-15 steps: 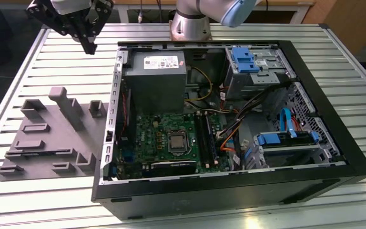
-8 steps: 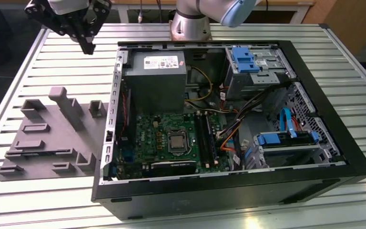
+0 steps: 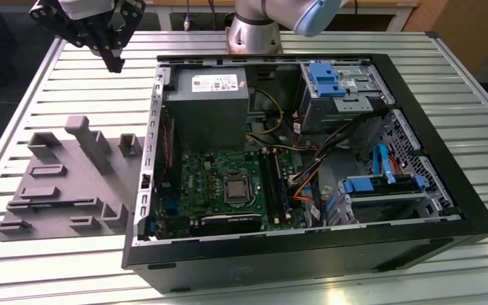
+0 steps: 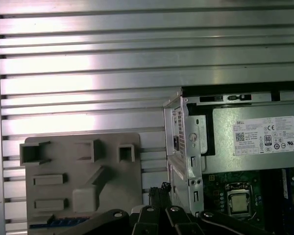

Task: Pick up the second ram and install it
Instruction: 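Reach for the second ram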

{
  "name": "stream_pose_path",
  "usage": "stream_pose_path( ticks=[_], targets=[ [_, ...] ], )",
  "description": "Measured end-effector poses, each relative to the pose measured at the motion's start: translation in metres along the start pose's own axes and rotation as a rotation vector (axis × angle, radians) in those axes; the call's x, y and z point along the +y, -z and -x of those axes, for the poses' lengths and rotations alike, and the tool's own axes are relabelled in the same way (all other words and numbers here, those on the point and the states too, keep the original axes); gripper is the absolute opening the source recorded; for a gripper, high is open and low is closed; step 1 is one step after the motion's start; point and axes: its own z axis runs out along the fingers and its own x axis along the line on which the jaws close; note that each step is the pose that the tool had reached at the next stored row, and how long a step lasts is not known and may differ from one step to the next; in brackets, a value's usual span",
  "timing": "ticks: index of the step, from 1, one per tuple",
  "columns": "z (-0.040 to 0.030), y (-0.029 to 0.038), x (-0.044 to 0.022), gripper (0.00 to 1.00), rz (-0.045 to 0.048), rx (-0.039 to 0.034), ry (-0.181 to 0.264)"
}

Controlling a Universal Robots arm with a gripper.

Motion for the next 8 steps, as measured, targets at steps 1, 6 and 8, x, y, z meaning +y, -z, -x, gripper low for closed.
stream_pose_path(
  ticks=[1,6,8],
  targets=[
    [-0.0006,0.0000,-0.0001,0.11,0.0000,0.0000,0.000],
    [-0.0034,0.0001,-0.0003,0.11,0.0000,-0.0004,0.000],
    [-0.0046,0.0002,-0.0004,0.11,0.0000,-0.0005,0.000]
  ],
)
